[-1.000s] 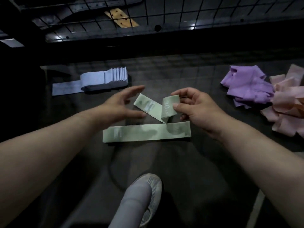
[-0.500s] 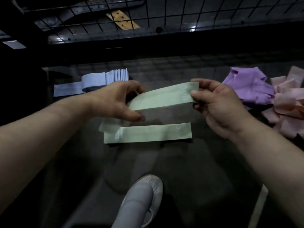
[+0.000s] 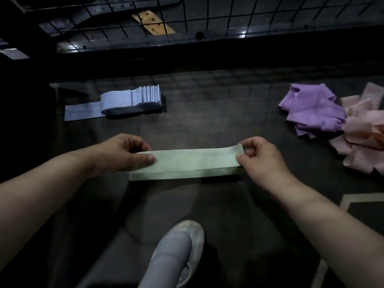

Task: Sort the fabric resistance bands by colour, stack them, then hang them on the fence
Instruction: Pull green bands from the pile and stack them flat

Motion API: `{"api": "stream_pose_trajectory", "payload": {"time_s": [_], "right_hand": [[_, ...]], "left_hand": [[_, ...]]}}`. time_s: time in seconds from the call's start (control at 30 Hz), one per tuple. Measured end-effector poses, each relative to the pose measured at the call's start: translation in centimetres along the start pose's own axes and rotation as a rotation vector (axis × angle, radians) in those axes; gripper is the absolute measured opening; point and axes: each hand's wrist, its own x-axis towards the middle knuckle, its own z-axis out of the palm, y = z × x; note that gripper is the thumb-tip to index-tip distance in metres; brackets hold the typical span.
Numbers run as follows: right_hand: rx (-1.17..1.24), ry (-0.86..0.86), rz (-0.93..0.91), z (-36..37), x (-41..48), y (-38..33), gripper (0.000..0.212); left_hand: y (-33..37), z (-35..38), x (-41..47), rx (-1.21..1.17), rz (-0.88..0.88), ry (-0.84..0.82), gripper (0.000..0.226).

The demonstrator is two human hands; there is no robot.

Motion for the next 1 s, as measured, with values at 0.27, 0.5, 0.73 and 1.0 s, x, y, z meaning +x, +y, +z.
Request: {"api": "stream_pose_trajectory", "payload": {"time_s": [0.27,0.5,0.73,1.0], "right_hand": [[-0.526,-0.129,-0.179,0.2,-1.0,-0.2,0.033],[-0.691,-0.126,-0.221,1.2,-1.0,0.9,0.036],[-0.958,-0.142,-0.445,1.1,-0.9,1.5,0.074],[-0.974,-0.242,-0.488,0.9,0.5,1.8,0.062]], "left_hand": [[-2.0,1.3,1.6,0.273,-0.012,0.129,0.010],[-1.2,2.8,1.0,0.650,0.043,0.164,0.017],[-2.7,3.2,0.8,0.884,0.195,0.177,0.044],[-4.5,3.9,1.7,1.230,0.397,0.229,0.098]]}}
